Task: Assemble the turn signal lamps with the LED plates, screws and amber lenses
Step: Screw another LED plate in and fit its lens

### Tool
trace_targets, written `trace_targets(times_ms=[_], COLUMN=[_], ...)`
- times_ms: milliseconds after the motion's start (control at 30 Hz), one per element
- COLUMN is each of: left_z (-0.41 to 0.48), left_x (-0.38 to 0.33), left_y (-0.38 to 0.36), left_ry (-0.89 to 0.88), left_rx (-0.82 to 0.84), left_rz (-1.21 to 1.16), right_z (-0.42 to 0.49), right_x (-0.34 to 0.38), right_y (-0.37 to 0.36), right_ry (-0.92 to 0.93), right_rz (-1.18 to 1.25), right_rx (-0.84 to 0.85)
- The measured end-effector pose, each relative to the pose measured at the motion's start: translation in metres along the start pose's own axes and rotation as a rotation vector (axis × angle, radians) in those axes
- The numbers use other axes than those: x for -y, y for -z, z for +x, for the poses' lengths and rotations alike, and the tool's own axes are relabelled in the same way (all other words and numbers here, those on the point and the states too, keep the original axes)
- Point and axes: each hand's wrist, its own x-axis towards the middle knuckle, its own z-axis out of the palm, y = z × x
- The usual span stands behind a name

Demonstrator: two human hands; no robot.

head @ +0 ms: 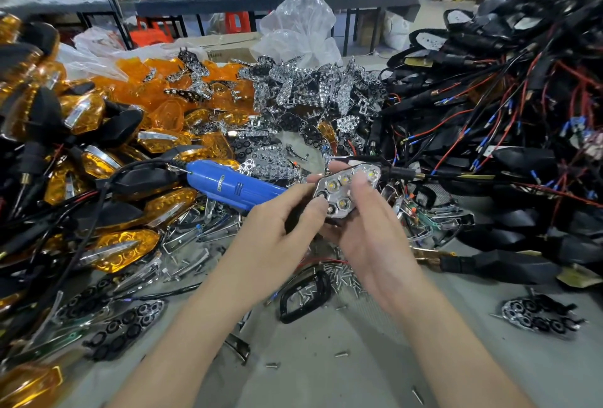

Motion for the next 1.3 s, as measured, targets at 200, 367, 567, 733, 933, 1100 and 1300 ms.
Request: trace_targets(times_ms=[200,367,567,733,933,1100,1300], left_z=[0.000,0.001,-0.001,0.001,0.003,0.004,0.016], left_x=[0.003,0.002,0.003,0.003,0.006,0.003,-0.001], left_y=[-0.005,-0.004,-0.010,-0.009,-0.008,-0.009,0.009], left_ry=[0.013,-0.021,-0.001,0.068,0.122,0.135,0.127], left_rx=[0.030,-0.001,-0.011,0.032,0.114,0.123,0.230], left_rz=[0.021,0.014,0.006,-0.012,-0.120,-0.287,0.067], right_z=[0.001,0.000,0.002,0.004,0.000,-0.001,0.007], right_x=[-0.010,-0.012,-0.016,-0.016,-0.018,-0.017,-0.020], right_y=[0.005,0.006,0.008,0.011,0.011,0.011,0.009], right_ry=[0.065,0.107,0.066,0.049,0.086,0.132,0.037], right_rz=[-0.227,-0.243,-0.288,-0.239,-0.348,-0.399,-0.203], right_rx=[-0.083,-0.041,-0.078,-0.066,-0.088,-0.076,-0.136])
